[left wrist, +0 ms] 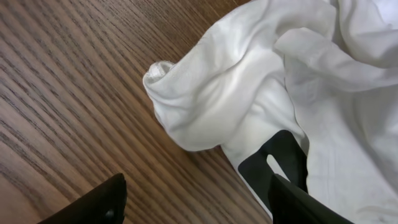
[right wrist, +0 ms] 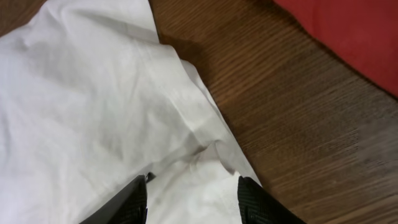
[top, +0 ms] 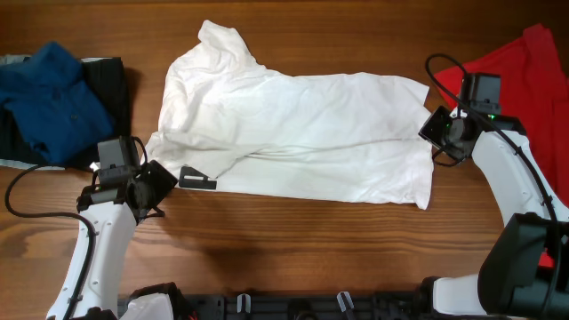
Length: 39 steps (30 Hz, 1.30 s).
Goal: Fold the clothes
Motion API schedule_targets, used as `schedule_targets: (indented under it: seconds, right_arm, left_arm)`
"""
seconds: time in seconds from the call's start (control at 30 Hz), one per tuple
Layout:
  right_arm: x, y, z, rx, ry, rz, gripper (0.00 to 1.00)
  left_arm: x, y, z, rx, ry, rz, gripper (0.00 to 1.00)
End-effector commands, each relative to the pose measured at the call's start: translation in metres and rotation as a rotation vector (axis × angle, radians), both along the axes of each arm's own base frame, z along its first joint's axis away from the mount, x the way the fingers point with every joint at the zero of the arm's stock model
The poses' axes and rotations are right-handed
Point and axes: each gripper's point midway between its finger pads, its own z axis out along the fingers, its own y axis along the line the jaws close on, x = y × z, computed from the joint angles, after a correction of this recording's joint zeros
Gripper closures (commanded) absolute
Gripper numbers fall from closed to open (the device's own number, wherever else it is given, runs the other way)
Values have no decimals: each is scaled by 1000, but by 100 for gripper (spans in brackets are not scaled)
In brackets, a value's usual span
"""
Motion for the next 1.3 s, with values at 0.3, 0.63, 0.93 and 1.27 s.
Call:
schedule_targets:
  seconds: [0.3, 0.63, 0.93, 1.27]
  right_arm:
    - [-103, 19, -58, 66, 332, 9, 53]
    - [-113, 23, -80, 86, 319, -20, 96]
    - [-159, -32, -71, -212, 473, -312, 96]
    - [-186, -70, -70, -174, 516, -557, 96]
  left_arm:
    - [-6, -2, -1, 2, 20, -37, 27]
    - [-9, -2, -2, 0, 35, -39, 27]
    - [-27, -6, -7, -18, 111, -39, 26]
    - [-38, -18, -10, -82, 150, -54, 23]
